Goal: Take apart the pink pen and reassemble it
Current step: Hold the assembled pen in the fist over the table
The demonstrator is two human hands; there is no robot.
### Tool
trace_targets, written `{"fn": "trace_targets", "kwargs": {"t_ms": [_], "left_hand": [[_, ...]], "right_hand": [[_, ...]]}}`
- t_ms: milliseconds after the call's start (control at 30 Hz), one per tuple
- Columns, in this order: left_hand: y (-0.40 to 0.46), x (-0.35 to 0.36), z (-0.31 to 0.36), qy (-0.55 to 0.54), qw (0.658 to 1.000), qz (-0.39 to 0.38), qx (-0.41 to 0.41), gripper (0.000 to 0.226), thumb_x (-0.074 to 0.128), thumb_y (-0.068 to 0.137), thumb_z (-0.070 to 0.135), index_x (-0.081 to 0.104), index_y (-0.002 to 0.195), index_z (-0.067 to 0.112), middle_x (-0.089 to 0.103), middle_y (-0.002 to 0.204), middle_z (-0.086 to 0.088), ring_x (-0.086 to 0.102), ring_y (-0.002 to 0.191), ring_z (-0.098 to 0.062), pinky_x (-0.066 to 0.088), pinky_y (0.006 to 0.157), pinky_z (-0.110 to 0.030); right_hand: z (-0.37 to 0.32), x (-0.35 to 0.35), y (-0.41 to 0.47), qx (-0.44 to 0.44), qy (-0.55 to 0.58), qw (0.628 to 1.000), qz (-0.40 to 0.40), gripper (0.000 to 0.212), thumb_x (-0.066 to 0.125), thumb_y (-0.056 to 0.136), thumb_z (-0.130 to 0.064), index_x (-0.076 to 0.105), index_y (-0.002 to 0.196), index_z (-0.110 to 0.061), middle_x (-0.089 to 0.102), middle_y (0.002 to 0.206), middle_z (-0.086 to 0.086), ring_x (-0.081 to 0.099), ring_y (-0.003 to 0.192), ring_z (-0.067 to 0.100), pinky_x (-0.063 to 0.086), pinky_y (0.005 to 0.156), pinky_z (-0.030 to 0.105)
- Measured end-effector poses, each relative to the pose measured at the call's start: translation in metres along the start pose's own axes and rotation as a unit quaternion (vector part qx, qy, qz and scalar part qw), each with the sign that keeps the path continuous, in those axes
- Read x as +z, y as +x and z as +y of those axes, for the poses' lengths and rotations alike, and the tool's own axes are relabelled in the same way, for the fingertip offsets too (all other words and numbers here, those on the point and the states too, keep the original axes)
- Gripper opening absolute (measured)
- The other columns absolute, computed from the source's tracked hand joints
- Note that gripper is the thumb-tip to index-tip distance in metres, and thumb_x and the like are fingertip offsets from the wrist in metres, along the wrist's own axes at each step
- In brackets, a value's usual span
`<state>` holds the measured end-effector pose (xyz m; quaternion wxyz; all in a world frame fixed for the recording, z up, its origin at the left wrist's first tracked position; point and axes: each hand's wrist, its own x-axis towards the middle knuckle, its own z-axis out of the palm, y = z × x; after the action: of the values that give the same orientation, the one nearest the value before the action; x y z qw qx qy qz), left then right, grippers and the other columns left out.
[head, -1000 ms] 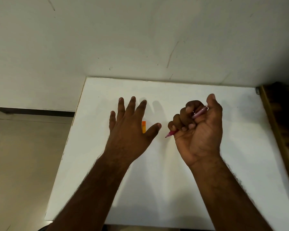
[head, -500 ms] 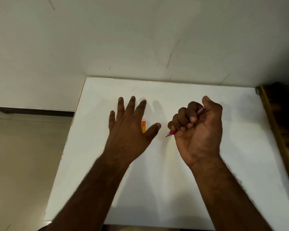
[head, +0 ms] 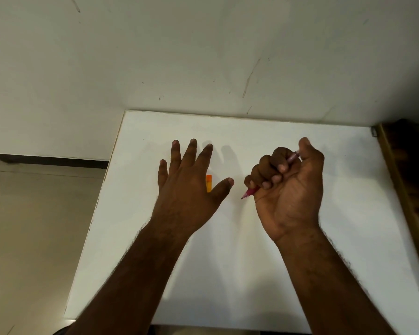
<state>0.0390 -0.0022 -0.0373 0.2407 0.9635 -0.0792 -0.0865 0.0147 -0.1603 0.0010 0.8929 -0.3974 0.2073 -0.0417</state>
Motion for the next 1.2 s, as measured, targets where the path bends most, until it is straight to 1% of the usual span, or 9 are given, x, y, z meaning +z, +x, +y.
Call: {"fn": "trace_targets", "kwargs": {"t_ms": [267, 533, 600, 700, 833, 1000, 1067, 1133, 1200], "left_hand": [[0.0011, 0.0025, -0.0025, 0.012, 1.000, 0.003, -0.002, 0.084, 0.039, 0.088, 0.076, 0.013, 0.157, 0.036, 0.005, 0.169, 0.003, -0.013, 0.154, -0.023, -0.001, 0.120, -0.052], [0.0018, 0.0023, -0.0028, 0.014, 1.000, 0.003, -0.006, 0.084, 0.039, 0.088, 0.076, 0.014, 0.157, 0.035, 0.005, 0.169, 0.002, -0.013, 0.154, -0.024, -0.001, 0.120, -0.052], [0.0014, 0.0015, -0.0024, 0.012, 1.000, 0.000, -0.007, 0.084, 0.040, 0.088, 0.075, 0.014, 0.157, 0.035, 0.004, 0.169, 0.002, -0.014, 0.154, -0.023, -0.001, 0.121, -0.052], [0.0000, 0.0006, -0.0012, 0.000, 1.000, 0.003, -0.004, 0.082, 0.042, 0.089, 0.072, 0.015, 0.157, 0.035, 0.006, 0.169, 0.002, -0.014, 0.154, -0.022, 0.000, 0.121, -0.052], [-0.0004, -0.0006, 0.0003, -0.001, 1.000, 0.001, -0.007, 0.082, 0.043, 0.089, 0.071, 0.015, 0.157, 0.034, 0.006, 0.169, 0.002, -0.014, 0.154, -0.022, -0.001, 0.121, -0.051], [0.0005, 0.0005, 0.0002, 0.006, 1.000, -0.003, -0.009, 0.083, 0.042, 0.089, 0.072, 0.014, 0.157, 0.034, 0.005, 0.169, 0.003, -0.015, 0.154, -0.022, -0.001, 0.121, -0.051], [0.0005, 0.0011, -0.0002, 0.008, 1.000, -0.004, -0.009, 0.083, 0.041, 0.089, 0.073, 0.014, 0.157, 0.034, 0.005, 0.169, 0.003, -0.015, 0.154, -0.022, -0.002, 0.121, -0.051], [0.0004, 0.0017, -0.0003, 0.012, 1.000, -0.003, -0.008, 0.083, 0.041, 0.089, 0.074, 0.014, 0.157, 0.035, 0.005, 0.169, 0.003, -0.015, 0.154, -0.023, -0.001, 0.121, -0.052], [0.0003, 0.0022, -0.0007, 0.011, 1.000, -0.001, -0.007, 0.083, 0.041, 0.089, 0.074, 0.015, 0.157, 0.035, 0.006, 0.169, 0.003, -0.014, 0.154, -0.023, 0.000, 0.121, -0.052]], "right_hand": [[-0.0006, -0.0021, 0.0015, -0.007, -0.001, 1.000, 0.013, 0.051, 0.036, 0.102, -0.048, 0.036, 0.062, -0.016, 0.025, 0.056, 0.000, 0.019, 0.055, 0.018, 0.026, 0.056, 0.035], [-0.0004, -0.0062, 0.0026, -0.003, 0.016, 1.000, -0.008, 0.050, 0.035, 0.100, -0.049, 0.042, 0.064, -0.015, 0.027, 0.056, 0.000, 0.021, 0.055, 0.018, 0.029, 0.057, 0.035], [0.0000, -0.0070, 0.0034, 0.000, 0.020, 1.000, -0.017, 0.050, 0.035, 0.100, -0.052, 0.046, 0.068, -0.015, 0.029, 0.057, 0.000, 0.021, 0.056, 0.018, 0.030, 0.057, 0.035], [0.0017, -0.0082, 0.0038, 0.024, 0.047, 0.998, -0.031, 0.051, 0.035, 0.099, -0.062, 0.052, 0.084, -0.016, 0.039, 0.064, 0.001, 0.031, 0.057, 0.017, 0.033, 0.059, 0.034], [0.0040, -0.0066, 0.0047, 0.026, 0.092, 0.994, -0.052, 0.033, 0.037, 0.106, -0.043, 0.050, 0.088, -0.019, 0.047, 0.071, 0.002, 0.041, 0.058, 0.016, 0.036, 0.057, 0.031], [0.0038, -0.0083, 0.0052, 0.000, 0.080, 0.995, -0.052, 0.034, 0.034, 0.110, -0.041, 0.056, 0.095, -0.020, 0.054, 0.074, 0.001, 0.046, 0.060, 0.014, 0.040, 0.060, 0.029], [0.0034, -0.0090, 0.0051, -0.001, 0.056, 0.998, -0.034, 0.043, 0.034, 0.108, -0.051, 0.058, 0.092, -0.018, 0.048, 0.065, -0.001, 0.041, 0.057, 0.013, 0.038, 0.059, 0.029], [0.0026, -0.0087, 0.0050, 0.007, 0.040, 0.999, -0.013, 0.055, 0.036, 0.103, -0.060, 0.058, 0.080, -0.015, 0.039, 0.057, -0.001, 0.034, 0.055, 0.015, 0.034, 0.056, 0.030], [0.0015, -0.0090, 0.0048, 0.007, 0.032, 0.999, 0.002, 0.057, 0.038, 0.102, -0.055, 0.054, 0.066, -0.014, 0.034, 0.053, 0.000, 0.029, 0.053, 0.016, 0.032, 0.055, 0.031]]}}
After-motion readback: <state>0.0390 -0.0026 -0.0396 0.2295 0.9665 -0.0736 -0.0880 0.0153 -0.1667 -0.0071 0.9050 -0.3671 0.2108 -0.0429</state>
